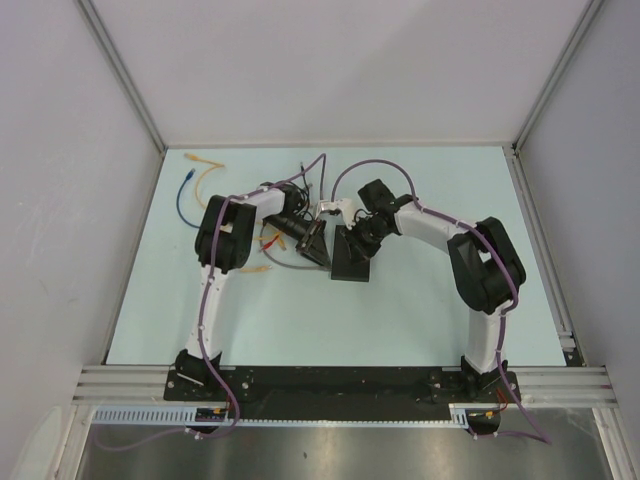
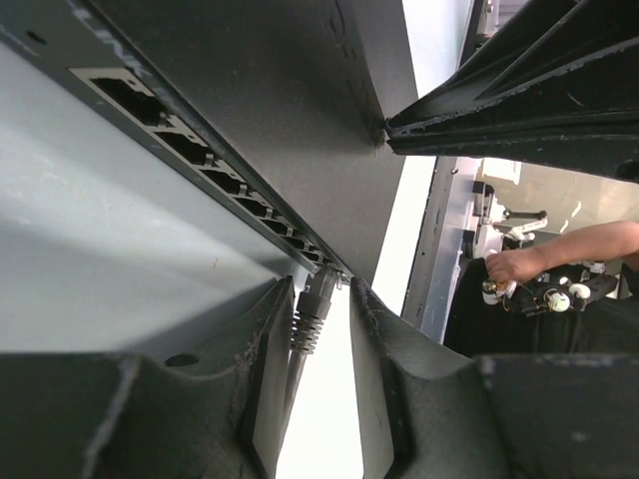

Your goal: Pull the plug from the switch port

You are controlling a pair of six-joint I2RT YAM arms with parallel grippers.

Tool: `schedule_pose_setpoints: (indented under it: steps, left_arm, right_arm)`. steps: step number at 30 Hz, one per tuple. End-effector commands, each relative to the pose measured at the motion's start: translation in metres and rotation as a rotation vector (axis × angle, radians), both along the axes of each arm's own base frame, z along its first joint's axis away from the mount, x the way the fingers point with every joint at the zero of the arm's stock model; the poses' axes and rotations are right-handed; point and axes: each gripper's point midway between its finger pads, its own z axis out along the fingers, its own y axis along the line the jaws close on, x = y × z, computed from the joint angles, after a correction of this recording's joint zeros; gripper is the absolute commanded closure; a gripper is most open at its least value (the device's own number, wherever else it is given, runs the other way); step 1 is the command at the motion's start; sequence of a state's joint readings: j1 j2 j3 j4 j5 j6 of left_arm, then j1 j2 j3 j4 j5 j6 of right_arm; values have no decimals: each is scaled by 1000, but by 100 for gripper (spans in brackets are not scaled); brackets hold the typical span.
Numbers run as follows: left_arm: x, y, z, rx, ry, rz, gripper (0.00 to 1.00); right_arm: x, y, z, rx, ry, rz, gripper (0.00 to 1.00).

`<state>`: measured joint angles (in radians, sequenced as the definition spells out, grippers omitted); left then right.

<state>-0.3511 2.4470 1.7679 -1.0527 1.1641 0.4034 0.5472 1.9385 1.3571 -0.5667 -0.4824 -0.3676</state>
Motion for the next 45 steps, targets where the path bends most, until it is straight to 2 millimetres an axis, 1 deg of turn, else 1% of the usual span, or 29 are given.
schedule_pose_setpoints:
  steps: [1, 7, 11, 19, 22, 26, 27, 31, 32, 36, 45]
  left_arm:
    - [-4, -3, -10, -11, -28, -43, 66]
    - [-7, -5, -11, -4, -41, -59, 67]
    - [-8, -7, -14, 7, -33, -59, 71]
    - [-8, -10, -16, 22, -36, -69, 73]
    - [-7, -9, -15, 24, -44, -67, 78]
    - [-8, -9, -16, 29, -37, -66, 81]
    - [-7, -9, -15, 29, -38, -64, 81]
    - [-7, -9, -14, 25, -38, -65, 60]
    - [-8, -9, -14, 27, -37, -65, 59]
    - [-9, -9, -14, 22, -37, -67, 59]
    - [-13, -7, -19, 22, -31, -78, 70]
  right_arm:
    - [-12, -16, -17, -89, 24, -5, 100]
    - [-11, -16, -19, -97, 24, -6, 100]
    - [-11, -15, -19, -96, 18, -6, 100]
    - [-8, -15, -23, -104, 13, -10, 100]
    - [-8, -15, -23, -102, 13, -11, 100]
    - [-7, -14, -24, -103, 11, -11, 100]
    - [-8, -14, -25, -105, 11, -10, 100]
    - [-7, -14, -25, -106, 11, -11, 100]
    - [-7, -15, -24, -105, 11, -12, 100]
    - [-7, -15, -25, -108, 11, -11, 100]
    - [-8, -15, -26, -115, 7, -7, 100]
